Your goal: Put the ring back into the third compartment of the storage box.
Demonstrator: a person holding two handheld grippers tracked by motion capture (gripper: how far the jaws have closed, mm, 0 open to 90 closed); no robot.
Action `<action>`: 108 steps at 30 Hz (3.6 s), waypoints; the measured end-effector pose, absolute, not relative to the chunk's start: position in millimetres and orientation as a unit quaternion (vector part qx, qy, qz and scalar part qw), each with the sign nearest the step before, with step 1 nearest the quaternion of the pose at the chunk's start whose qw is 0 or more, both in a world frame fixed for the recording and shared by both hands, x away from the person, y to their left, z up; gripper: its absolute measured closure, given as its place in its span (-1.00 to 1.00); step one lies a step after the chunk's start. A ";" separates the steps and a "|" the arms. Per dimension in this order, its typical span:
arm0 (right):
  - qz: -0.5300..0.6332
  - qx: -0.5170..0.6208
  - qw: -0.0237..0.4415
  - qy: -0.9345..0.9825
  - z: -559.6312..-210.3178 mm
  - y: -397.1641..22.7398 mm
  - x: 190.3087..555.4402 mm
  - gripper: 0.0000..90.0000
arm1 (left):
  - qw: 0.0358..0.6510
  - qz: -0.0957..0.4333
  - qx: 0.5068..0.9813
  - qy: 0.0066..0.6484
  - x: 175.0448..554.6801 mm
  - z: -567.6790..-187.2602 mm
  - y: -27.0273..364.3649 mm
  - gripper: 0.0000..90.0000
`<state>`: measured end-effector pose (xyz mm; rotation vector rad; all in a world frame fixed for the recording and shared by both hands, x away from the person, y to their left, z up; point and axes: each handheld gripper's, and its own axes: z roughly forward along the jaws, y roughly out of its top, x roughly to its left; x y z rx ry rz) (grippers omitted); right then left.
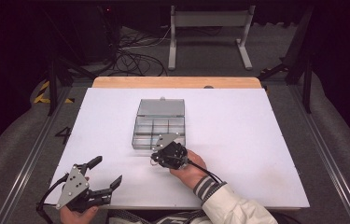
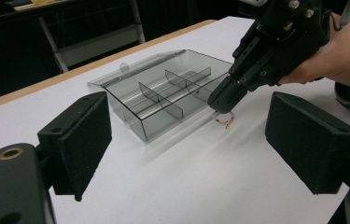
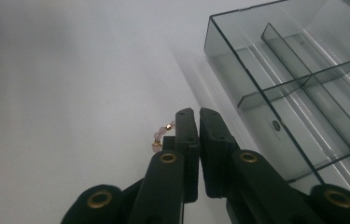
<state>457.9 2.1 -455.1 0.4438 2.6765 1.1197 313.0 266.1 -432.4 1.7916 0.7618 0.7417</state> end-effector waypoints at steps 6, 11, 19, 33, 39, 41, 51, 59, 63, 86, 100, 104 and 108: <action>0.386 0.146 0.109 0.904 -444.1 0.9 454.7 0.94 | 0.505 0.308 0.742 0.316 312.9 -432.3 266.3 -0.66; 0.387 0.138 0.114 0.904 -438.4 0.6 453.0 0.94 | 0.505 0.308 0.742 0.316 312.9 -432.3 266.2 -0.66; 0.389 0.136 0.123 0.903 -429.0 -1.7 454.2 0.94 | 0.505 0.309 0.742 0.315 313.0 -432.2 266.6 -0.66; 0.385 0.129 0.143 0.903 -415.2 -3.8 454.6 0.94 | 0.505 0.309 0.742 0.315 312.9 -432.1 266.8 -0.66; 0.382 0.131 0.150 0.902 -409.8 -6.2 458.0 0.94 | 0.503 0.311 0.743 0.314 313.0 -431.9 267.1 -0.66; 0.380 0.130 0.152 0.903 -408.0 -6.9 459.0 0.94 | 0.503 0.312 0.743 0.314 313.0 -431.9 267.0 -0.66; 0.374 0.139 0.165 0.902 -398.5 -10.9 464.8 0.94 | 0.503 0.311 0.742 0.314 313.1 -431.9 267.3 -0.66; 0.370 0.145 0.178 0.900 -391.8 -15.0 471.8 0.94 | 0.504 0.309 0.742 0.317 313.1 -432.3 266.8 -0.66; 0.368 0.149 0.182 0.900 -389.0 -16.3 475.3 0.94 | 0.504 0.309 0.742 0.317 313.2 -432.4 266.7 -0.66; 0.349 0.187 0.209 0.894 -385.2 -26.6 509.2 0.94 | 0.504 0.312 0.741 0.316 313.2 -431.9 267.6 -0.66; 0.341 0.226 0.209 0.888 -393.5 -34.4 532.2 0.94 | 0.504 0.313 0.740 0.316 313.2 -431.9 267.8 -0.66; 0.340 0.234 0.207 0.887 -396.2 -36.2 538.6 0.94 | 0.504 0.314 0.740 0.316 313.3 -431.8 268.0 -0.66; 0.338 0.246 0.205 0.885 -399.9 -38.4 545.4 0.94 | 0.504 0.314 0.740 0.315 313.5 -431.8 268.0 -0.66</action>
